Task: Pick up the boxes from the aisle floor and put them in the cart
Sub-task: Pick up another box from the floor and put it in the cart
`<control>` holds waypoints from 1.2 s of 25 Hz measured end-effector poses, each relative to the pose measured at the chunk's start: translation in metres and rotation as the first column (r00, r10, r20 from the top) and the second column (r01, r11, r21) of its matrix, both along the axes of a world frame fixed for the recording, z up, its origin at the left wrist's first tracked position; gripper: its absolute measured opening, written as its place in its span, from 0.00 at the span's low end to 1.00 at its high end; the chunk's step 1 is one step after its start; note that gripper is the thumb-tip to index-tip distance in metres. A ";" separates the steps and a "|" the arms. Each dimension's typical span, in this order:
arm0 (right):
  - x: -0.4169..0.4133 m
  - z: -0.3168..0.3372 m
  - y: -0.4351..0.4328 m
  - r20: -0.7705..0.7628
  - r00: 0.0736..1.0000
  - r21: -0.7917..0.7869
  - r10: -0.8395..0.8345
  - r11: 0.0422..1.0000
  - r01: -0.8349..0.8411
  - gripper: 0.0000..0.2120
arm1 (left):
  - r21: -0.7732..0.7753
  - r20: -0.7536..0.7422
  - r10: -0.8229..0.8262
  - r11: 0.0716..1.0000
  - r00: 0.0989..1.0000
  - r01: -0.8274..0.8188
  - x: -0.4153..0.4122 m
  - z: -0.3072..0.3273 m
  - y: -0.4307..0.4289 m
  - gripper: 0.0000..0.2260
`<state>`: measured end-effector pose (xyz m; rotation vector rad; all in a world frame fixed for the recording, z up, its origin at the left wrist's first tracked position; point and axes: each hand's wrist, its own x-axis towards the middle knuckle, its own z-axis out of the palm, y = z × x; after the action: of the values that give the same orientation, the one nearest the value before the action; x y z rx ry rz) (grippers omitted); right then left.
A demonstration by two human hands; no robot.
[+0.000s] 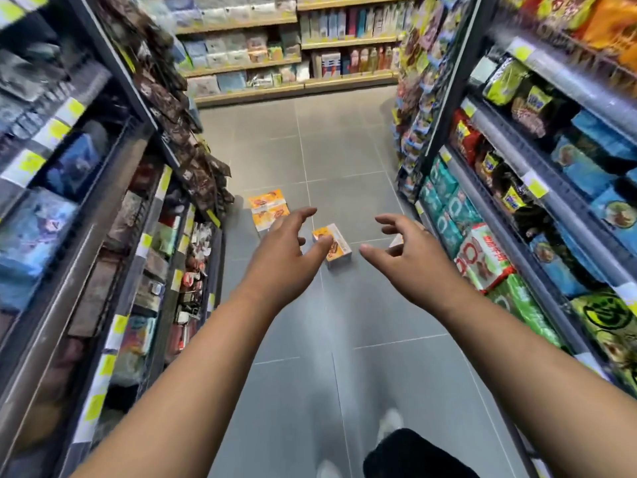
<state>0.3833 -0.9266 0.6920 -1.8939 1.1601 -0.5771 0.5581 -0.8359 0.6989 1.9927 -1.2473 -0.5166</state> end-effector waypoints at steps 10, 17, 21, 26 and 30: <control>0.118 -0.037 -0.222 -0.084 0.993 0.027 0.078 0.997 -0.076 0.27 | 0.072 0.018 0.035 0.997 0.999 -0.037 0.112 -0.030 -0.218 0.23; 0.185 -0.068 -0.343 -0.135 0.987 0.107 0.089 0.991 -0.075 0.27 | 0.162 0.018 0.036 0.986 0.999 -0.038 0.183 -0.055 -0.345 0.23; 0.229 -0.112 -0.403 -0.210 0.977 0.196 0.044 0.981 -0.001 0.29 | 0.255 0.030 -0.009 0.967 0.999 0.001 0.241 -0.099 -0.413 0.23; 0.293 -0.207 -0.473 -0.353 0.934 0.256 -0.058 0.954 0.156 0.31 | 0.416 -0.008 -0.120 0.902 0.993 0.113 0.317 -0.187 -0.507 0.24; 0.333 -0.297 -0.506 -0.491 0.864 0.283 -0.114 0.916 0.282 0.35 | 0.534 -0.043 -0.216 0.820 0.975 0.205 0.349 -0.275 -0.557 0.24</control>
<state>0.7160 -1.4329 0.3948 -1.6504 1.6656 0.0010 0.9071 -1.3925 0.4244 2.3221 -1.4617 -1.0575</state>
